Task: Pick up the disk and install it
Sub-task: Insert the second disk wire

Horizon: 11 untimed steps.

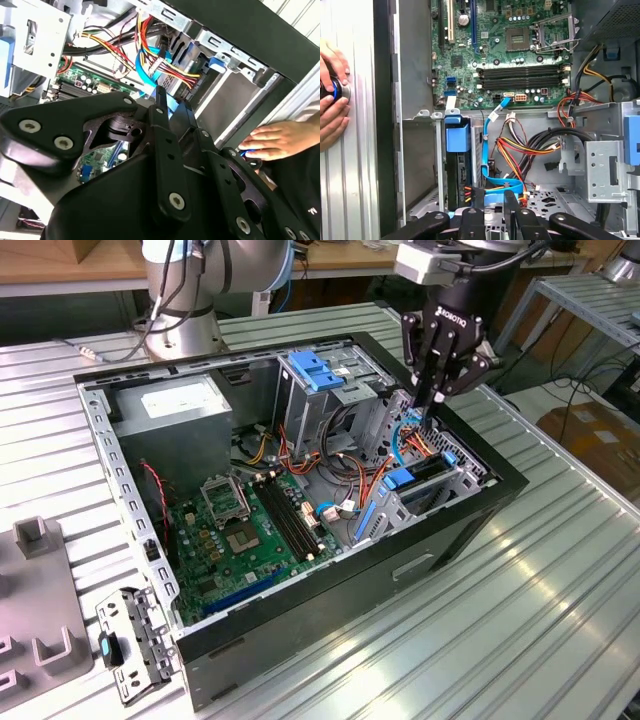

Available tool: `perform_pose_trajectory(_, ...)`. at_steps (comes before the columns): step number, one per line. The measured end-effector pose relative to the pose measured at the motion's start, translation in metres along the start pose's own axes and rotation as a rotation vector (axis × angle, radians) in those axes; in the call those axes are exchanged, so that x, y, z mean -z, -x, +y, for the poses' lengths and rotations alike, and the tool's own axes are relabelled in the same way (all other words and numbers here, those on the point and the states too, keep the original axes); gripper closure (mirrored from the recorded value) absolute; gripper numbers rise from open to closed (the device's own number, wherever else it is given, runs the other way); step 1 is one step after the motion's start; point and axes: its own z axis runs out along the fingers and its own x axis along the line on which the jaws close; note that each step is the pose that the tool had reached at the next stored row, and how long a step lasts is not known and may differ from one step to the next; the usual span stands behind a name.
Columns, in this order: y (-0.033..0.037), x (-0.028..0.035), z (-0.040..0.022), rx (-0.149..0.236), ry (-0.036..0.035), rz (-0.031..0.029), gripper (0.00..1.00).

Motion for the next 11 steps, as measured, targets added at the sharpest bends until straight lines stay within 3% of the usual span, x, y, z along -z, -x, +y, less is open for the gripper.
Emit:
perform_pose_trajectory(1,0.0001,0.001,0.0,0.0,0.0011,0.0027,0.7)
perform_pose_trajectory(3,0.001,0.0022,-0.0001,0.0,0.0019,0.0157,0.7)
perform_pose_trajectory(6,0.0038,0.002,-0.0006,0.0,0.0019,0.0223,0.7)
perform_pose_trajectory(11,0.0058,-0.0079,-0.0012,-0.001,0.001,0.0384,0.7)
